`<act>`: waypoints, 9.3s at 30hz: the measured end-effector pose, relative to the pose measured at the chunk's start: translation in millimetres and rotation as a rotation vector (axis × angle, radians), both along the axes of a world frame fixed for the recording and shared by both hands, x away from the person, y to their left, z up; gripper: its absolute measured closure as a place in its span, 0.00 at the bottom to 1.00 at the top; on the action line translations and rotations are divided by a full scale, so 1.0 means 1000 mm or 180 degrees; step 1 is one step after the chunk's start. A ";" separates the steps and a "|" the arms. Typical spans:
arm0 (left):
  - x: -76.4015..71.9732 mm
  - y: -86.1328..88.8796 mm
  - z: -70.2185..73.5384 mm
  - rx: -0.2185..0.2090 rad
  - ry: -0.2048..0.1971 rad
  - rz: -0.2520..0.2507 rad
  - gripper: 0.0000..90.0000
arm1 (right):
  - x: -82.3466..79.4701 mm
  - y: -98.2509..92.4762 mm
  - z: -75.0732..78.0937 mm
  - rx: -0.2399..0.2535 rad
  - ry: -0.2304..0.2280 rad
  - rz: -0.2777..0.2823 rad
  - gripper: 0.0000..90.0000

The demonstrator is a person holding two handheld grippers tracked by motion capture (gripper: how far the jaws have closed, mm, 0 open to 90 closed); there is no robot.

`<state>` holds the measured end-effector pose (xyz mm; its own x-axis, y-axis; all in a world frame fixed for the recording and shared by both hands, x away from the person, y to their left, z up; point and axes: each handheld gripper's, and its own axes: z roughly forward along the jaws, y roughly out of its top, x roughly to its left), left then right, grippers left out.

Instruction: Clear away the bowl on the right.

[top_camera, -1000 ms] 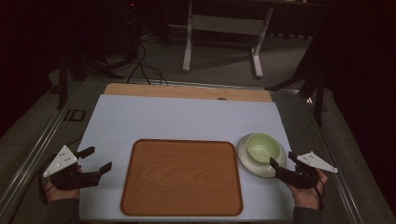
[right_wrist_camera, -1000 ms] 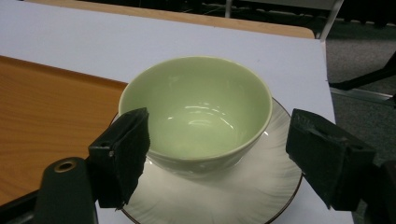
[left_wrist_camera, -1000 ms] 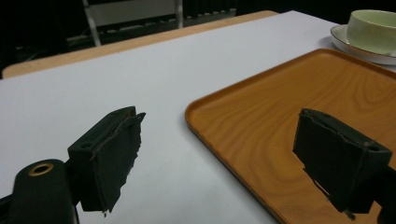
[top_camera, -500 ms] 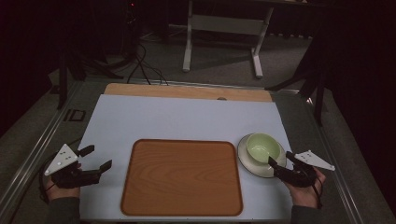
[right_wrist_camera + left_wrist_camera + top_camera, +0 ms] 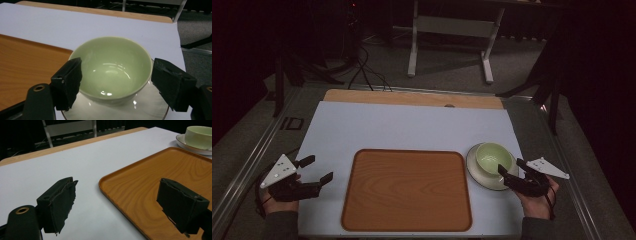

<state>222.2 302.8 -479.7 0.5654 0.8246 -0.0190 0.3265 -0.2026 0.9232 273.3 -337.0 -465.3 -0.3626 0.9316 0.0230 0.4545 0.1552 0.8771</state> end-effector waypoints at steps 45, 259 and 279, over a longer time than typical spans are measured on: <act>-0.001 -0.001 0.000 -0.0028 -0.0076 0.0063 0.17 | 0.055 -0.012 -0.024 0.0054 0.0639 -0.0336 0.57; -0.006 0.006 0.004 -0.0073 -0.0212 0.0235 0.17 | 0.047 0.070 -0.002 0.0660 0.1001 -0.0082 0.92; -0.006 0.007 0.004 -0.0074 -0.0213 0.0238 0.17 | 0.047 0.085 -0.004 0.0598 0.1008 0.0013 0.92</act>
<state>215.7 309.7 -475.9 0.5029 0.8643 -0.0029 0.2773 -0.1582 0.9477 320.0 -251.6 -469.7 -0.3139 0.8990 0.3054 0.7077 0.0071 0.7065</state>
